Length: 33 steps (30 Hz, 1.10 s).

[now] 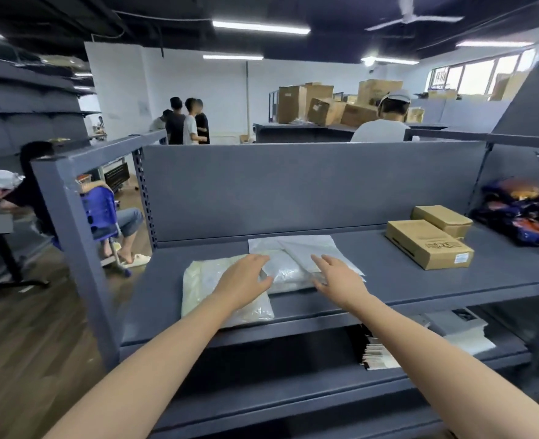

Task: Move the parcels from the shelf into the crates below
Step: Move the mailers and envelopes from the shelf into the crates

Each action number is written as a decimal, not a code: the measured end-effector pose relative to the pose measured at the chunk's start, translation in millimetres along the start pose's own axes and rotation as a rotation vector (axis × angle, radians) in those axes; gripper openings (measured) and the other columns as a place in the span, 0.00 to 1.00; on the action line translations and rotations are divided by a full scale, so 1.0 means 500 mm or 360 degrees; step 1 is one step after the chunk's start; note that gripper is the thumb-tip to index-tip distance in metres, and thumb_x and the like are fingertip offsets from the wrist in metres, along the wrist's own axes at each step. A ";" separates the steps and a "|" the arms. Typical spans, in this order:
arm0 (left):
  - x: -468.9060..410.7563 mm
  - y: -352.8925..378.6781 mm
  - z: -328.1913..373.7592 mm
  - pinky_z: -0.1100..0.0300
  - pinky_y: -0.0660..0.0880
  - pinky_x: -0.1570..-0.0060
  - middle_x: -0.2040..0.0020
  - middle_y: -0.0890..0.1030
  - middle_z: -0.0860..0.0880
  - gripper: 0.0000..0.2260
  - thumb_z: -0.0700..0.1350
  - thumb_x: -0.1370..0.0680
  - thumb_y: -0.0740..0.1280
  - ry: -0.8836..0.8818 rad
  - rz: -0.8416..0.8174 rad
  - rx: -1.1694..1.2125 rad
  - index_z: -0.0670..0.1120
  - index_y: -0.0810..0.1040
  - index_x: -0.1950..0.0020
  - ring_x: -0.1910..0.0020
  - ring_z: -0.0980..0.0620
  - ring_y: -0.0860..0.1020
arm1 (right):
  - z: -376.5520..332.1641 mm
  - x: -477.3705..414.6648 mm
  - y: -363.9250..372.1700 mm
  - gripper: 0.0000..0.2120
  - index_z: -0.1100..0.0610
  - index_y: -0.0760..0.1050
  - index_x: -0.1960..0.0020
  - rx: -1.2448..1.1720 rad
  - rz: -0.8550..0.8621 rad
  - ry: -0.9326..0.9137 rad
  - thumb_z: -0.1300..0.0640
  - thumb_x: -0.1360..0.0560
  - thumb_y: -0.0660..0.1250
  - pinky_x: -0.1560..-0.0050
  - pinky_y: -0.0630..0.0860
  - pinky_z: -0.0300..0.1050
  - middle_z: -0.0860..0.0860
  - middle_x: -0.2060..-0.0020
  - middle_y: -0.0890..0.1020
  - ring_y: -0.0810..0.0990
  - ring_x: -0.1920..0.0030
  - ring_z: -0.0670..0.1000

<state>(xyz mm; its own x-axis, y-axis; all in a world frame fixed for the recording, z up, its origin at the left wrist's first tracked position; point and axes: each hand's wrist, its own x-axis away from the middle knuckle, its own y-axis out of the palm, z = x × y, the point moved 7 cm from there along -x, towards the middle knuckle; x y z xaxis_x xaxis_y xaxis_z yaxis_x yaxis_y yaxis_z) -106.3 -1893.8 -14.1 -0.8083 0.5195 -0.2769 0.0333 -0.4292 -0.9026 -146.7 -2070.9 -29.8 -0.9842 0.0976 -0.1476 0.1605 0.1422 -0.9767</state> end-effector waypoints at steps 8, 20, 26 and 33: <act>-0.030 0.035 -0.043 0.60 0.64 0.36 0.26 0.64 0.52 0.22 0.51 0.19 0.58 0.0016 -0.0079 0.0045 0.50 0.62 0.26 0.29 0.54 0.64 | 0.015 -0.088 0.059 0.28 0.42 0.47 0.23 0.0263 -0.0112 -0.0004 0.59 0.18 0.52 0.30 0.62 0.49 0.46 0.23 0.54 0.55 0.24 0.58; -0.020 -0.001 -0.070 0.57 0.66 0.35 0.24 0.58 0.52 0.24 0.51 0.19 0.59 -0.0040 0.0090 0.0244 0.53 0.57 0.24 0.30 0.51 0.66 | -0.042 -0.049 -0.115 0.29 0.48 0.62 0.27 -0.0014 0.0587 -0.0241 0.67 0.25 0.55 0.54 0.71 0.45 0.47 0.34 0.74 0.78 0.44 0.56; -0.025 -0.057 -0.033 0.54 0.59 0.31 0.22 0.50 0.52 0.30 0.56 0.22 0.63 -0.0108 0.0274 0.0841 0.69 0.48 0.27 0.24 0.53 0.54 | -0.041 0.014 -0.258 0.23 0.55 0.72 0.38 -0.0842 0.1064 -0.0328 0.72 0.28 0.55 0.57 0.71 0.41 0.46 0.57 0.79 0.76 0.60 0.46; -0.001 -0.076 0.031 0.67 0.66 0.36 0.26 0.57 0.64 0.34 0.47 0.22 0.66 0.0086 0.0180 0.1262 0.68 0.49 0.27 0.31 0.62 0.64 | -0.001 0.044 -0.265 0.10 0.56 0.73 0.46 -0.1348 0.1144 -0.0113 0.63 0.19 0.54 0.63 0.68 0.28 0.41 0.60 0.77 0.74 0.62 0.44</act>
<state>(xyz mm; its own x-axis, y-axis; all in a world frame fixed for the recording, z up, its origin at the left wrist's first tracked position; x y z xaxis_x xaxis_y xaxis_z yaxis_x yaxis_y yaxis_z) -116.3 -1888.9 25.5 -0.7949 0.4676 -0.3866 -0.3304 -0.8681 -0.3705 -189.6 -2087.1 96.6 -0.6393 0.3749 -0.6714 0.6675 0.7040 -0.2425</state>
